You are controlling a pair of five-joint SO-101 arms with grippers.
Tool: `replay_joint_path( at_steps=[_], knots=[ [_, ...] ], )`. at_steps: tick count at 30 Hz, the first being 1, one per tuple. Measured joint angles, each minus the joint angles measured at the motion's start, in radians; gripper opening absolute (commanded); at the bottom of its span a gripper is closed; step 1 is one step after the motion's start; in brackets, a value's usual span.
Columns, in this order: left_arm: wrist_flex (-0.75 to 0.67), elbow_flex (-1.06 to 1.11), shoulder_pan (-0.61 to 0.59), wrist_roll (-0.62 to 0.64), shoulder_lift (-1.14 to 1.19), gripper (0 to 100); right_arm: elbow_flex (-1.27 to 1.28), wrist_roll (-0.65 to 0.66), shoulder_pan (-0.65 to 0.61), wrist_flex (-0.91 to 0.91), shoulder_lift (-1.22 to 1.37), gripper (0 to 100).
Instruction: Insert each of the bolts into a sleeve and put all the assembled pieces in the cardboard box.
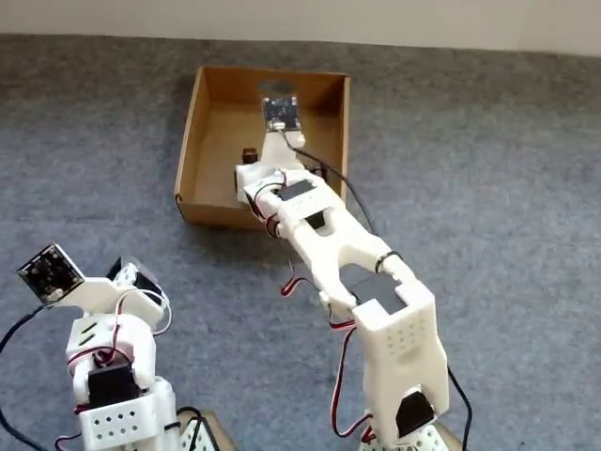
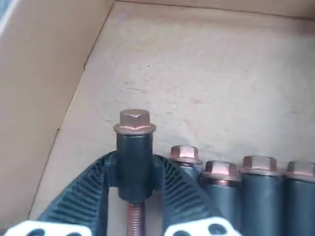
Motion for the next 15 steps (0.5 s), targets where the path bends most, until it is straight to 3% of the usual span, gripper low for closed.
replay_joint_path(
  at_steps=[6, 15],
  knots=[
    [0.000, 0.000, 0.000, 0.000, 0.000, 1, -0.025, -0.176, -0.002, 0.083, -0.005, 15.1],
    [0.000, 0.000, 0.000, 0.000, 0.000, 1, -0.043, -0.196, 0.012, 0.098, -0.003, 11.0]
  ],
)
